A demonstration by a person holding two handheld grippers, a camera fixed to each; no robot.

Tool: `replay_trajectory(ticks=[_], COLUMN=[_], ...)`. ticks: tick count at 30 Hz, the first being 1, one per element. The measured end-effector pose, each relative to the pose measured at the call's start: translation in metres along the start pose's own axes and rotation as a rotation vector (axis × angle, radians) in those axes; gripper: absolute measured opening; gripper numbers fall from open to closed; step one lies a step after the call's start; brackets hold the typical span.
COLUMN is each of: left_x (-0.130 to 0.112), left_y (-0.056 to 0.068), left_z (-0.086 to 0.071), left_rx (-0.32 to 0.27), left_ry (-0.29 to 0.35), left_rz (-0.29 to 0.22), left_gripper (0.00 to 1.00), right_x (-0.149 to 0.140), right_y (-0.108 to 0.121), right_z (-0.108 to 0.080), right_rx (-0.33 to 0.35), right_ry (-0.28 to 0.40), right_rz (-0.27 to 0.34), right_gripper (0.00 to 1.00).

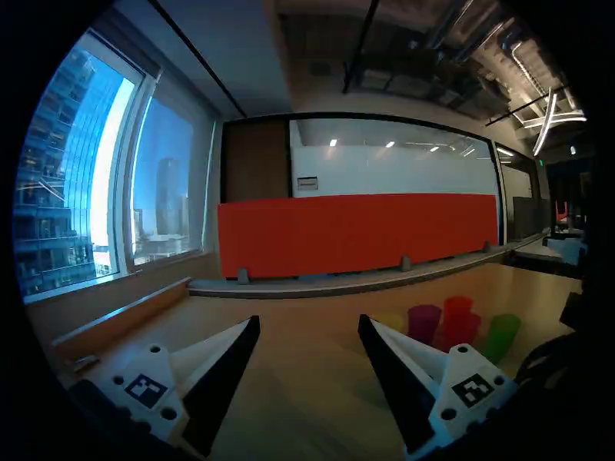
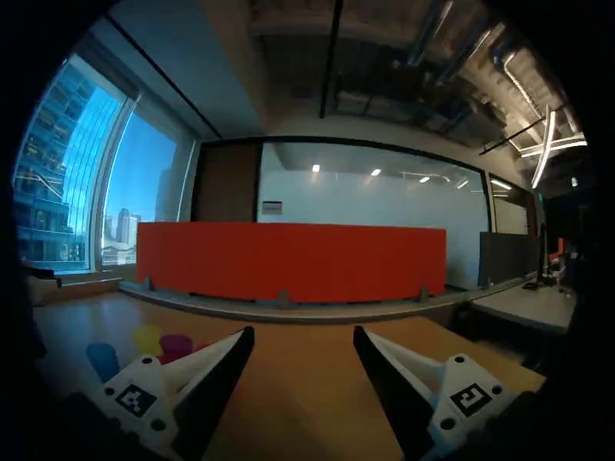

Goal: Pour water

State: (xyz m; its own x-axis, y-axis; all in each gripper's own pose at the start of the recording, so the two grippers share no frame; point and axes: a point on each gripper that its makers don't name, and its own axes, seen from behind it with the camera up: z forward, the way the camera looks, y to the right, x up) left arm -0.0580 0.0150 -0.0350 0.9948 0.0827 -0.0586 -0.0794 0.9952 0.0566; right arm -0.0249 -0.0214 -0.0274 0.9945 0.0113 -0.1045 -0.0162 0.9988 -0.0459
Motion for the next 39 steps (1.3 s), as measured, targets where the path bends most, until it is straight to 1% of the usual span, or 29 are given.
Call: replay_trajectory(ticks=[6, 12, 15, 20, 30, 36, 39], left_x=[-0.005, -0.016, -0.020, -0.026, -0.037, -0.044, -0.045], left_y=[-0.008, -0.011, -0.009, -0.006, -0.001, -0.005, -0.009], left_z=[0.001, 0.004, 0.006, 0.010, 0.020, 0.026, 0.029], left_rx=[0.030, 0.046, 0.046, 0.041, 0.029, 0.033, 0.039], left_ry=[0.017, 0.018, 0.023, 0.026, 0.025, 0.025, 0.027], left_rz=[-0.017, -0.036, -0.039, -0.030, -0.028, -0.005, -0.004], left_gripper=[0.95, 0.95, 0.95, 0.95, 0.95, 0.95, 0.95], right_x=[-0.001, -0.002, -0.001, 0.001, 0.000, -0.001, -0.001], right_y=[0.004, 0.004, 0.000, -0.008, -0.012, -0.010, -0.009], right_z=[0.000, -0.001, -0.001, -0.001, 0.002, 0.003, 0.004], right_rx=[-0.011, -0.019, -0.016, -0.004, -0.003, -0.009, -0.013], right_ry=[-0.011, -0.015, -0.018, -0.014, -0.024, -0.030, -0.030], right_rz=[-0.014, -0.029, -0.029, -0.038, -0.041, -0.043, -0.043], right_gripper=[1.00, 1.00, 1.00, 1.00, 1.00, 1.00, 1.00])
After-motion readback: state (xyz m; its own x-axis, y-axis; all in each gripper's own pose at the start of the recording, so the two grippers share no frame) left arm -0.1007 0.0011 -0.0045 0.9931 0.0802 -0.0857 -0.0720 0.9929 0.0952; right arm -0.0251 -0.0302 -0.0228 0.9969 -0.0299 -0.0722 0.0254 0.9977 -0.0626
